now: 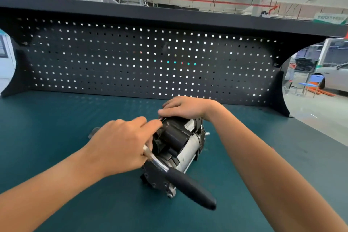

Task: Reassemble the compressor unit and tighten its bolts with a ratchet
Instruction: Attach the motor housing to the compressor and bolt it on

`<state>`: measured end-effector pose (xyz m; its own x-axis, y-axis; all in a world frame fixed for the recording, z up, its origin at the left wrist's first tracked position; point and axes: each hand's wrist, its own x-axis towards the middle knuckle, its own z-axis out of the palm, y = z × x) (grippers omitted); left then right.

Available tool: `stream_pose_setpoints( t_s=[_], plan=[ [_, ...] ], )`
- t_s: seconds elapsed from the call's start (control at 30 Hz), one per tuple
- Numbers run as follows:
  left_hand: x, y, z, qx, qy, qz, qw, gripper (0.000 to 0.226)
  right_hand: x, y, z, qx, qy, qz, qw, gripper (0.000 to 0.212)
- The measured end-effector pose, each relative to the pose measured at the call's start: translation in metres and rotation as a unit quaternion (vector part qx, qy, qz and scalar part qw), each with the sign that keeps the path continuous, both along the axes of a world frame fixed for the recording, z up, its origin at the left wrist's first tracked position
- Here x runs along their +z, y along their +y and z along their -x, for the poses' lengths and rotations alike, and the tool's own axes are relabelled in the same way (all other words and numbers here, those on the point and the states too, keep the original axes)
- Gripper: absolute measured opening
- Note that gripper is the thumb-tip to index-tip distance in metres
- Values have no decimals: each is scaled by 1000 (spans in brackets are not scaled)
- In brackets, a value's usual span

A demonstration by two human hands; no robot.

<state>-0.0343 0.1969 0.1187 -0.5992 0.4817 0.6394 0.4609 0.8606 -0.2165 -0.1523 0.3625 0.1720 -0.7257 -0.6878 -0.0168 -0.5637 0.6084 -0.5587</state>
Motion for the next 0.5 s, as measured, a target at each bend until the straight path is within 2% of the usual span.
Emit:
stream_pose_setpoints(
  t_s=[0.03, 0.07, 0.1, 0.13, 0.17, 0.23, 0.27, 0.3, 0.33, 0.37, 0.4, 0.43, 0.5],
  plan=[
    [0, 2, -1, -12, -23, -74, 997, 20, -1, 0, 0, 1, 4, 12, 1000, 23],
    [0, 3, -1, -16, -55, -188, 981, 15, -2, 1, 0, -2, 7, 26, 1000, 24],
    [0, 6, -2, -14, -108, -313, 944, 13, -2, 2, 0, -6, 12, 36, 999, 23],
    [0, 8, -1, -19, -182, -441, 879, 16, -3, 2, 0, -9, 16, 42, 999, 23],
    [-1, 11, -2, -36, -268, -567, 778, 19, -4, 1, 0, -13, 19, 45, 999, 22],
    [-1, 11, 1, -86, -391, -764, 506, 20, -5, 1, -1, -20, 18, 47, 999, 20],
    [2, 10, 1, -116, -421, -820, 370, 23, -5, 1, -1, -25, 16, 49, 998, 19],
    [7, 8, 0, -143, -432, -851, 262, 22, -5, 2, -1, -30, 15, 52, 998, 19],
    [12, 6, -1, -160, -437, -861, 206, 20, -5, 2, -1, -36, 14, 55, 998, 19],
    [16, 5, -1, -162, -447, -854, 211, 18, -4, 3, -2, -39, 13, 59, 997, 21],
    [20, 5, -1, -147, -458, -834, 271, 17, -3, 3, -2, -40, 11, 62, 997, 23],
    [22, 6, 0, -119, -459, -799, 371, 16, -3, 3, -2, -41, 6, 66, 997, 22],
    [24, 4, 0, -42, -404, -657, 635, 15, -5, 4, -1, -43, -8, 79, 996, 17]
  ],
)
